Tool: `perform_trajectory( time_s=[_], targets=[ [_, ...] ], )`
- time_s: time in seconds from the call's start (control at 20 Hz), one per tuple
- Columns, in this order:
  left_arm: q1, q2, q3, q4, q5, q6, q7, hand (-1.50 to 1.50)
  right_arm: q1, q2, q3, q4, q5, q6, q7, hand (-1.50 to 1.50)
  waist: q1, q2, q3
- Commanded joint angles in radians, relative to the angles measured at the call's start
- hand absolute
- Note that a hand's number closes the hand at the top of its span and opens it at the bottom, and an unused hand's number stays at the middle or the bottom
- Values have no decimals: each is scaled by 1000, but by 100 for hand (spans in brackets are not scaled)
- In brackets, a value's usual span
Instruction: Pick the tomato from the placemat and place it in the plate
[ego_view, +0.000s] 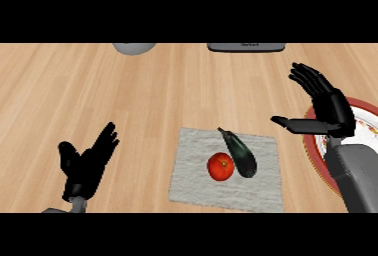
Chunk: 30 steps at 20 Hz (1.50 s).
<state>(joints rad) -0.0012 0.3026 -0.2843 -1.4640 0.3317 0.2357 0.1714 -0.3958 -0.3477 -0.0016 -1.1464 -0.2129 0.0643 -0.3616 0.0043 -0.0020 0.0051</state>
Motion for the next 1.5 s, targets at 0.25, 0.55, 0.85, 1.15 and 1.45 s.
perform_trajectory(
  time_s=[0.25, 0.55, 0.85, 1.15, 1.45],
  targets=[
    [13, 13, 23, 32, -6, -27, -8, 0, -45, -190, 196, -108, 176, 196, 208, -150, -2, -3, -8],
    [46, -14, 35, 55, -11, -44, -61, 0, -9, -214, 266, -311, 223, 250, 387, -150, -9, -2, -6],
    [67, -46, 21, 36, -46, -39, -59, 0, -6, -143, 320, -414, 299, 247, 567, -150, -3, 0, -6],
    [-63, -44, 80, 86, -38, -63, 28, 0, 16, -29, 414, -484, 437, 203, 709, -150, -7, 1, -6],
    [26, -43, 88, 51, -64, -87, 2, 0, 102, 3, 419, -534, 434, 294, 745, -150, -6, 0, -5]
  ],
)
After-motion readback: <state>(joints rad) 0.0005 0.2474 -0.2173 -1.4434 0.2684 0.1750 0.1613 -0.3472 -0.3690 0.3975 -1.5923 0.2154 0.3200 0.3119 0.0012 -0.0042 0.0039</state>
